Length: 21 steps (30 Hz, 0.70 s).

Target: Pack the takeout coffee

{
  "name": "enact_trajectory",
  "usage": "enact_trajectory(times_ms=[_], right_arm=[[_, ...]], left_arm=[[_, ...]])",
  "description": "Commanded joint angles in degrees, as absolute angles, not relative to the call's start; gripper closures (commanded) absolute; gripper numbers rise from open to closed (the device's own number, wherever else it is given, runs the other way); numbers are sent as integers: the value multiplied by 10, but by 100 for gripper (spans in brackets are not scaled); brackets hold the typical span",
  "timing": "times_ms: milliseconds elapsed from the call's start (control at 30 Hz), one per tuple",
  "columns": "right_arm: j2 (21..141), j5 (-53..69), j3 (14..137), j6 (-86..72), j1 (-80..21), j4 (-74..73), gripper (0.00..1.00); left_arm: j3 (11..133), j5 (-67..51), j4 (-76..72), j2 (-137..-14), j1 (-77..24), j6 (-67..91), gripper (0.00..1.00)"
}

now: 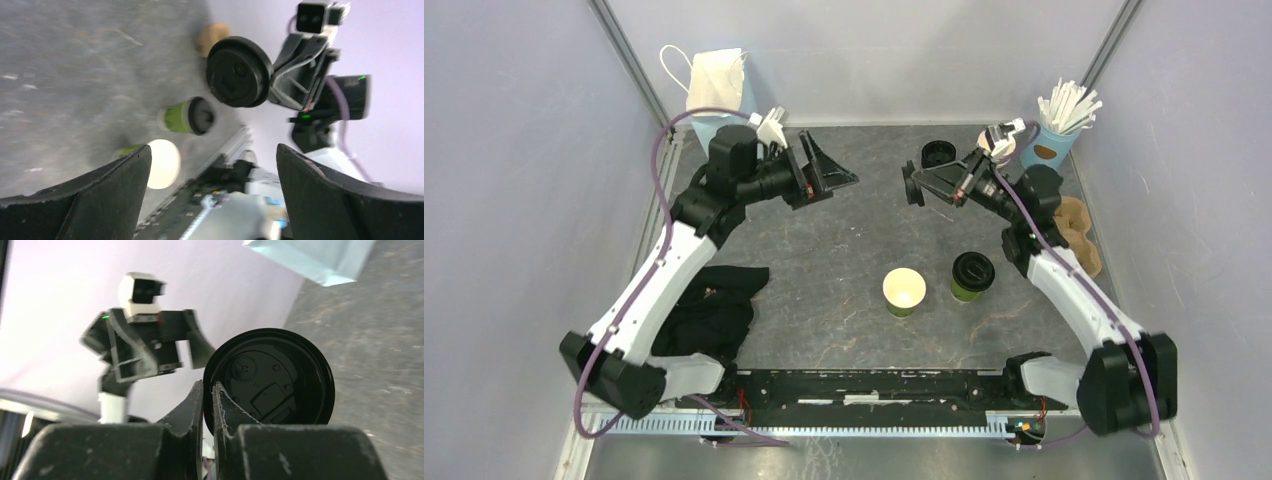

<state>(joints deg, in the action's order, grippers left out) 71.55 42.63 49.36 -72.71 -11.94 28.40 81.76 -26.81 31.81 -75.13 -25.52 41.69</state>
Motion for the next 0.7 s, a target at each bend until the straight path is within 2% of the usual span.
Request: enact_trajectory(times_ms=[0, 100, 267, 500, 667], right_arm=[[611, 449, 477, -840, -119, 433, 90], [578, 450, 479, -860, -119, 432, 89], [562, 443, 480, -917, -121, 514, 88], [564, 428, 494, -944, -123, 559, 89], [557, 411, 465, -973, -127, 594, 89]], left_arm=[[717, -336, 30, -673, -265, 671, 0], [706, -310, -31, -670, -293, 736, 0], [762, -253, -35, -711, -382, 756, 0], [762, -241, -70, -736, -417, 817, 0], [778, -227, -61, -746, -433, 793, 0]])
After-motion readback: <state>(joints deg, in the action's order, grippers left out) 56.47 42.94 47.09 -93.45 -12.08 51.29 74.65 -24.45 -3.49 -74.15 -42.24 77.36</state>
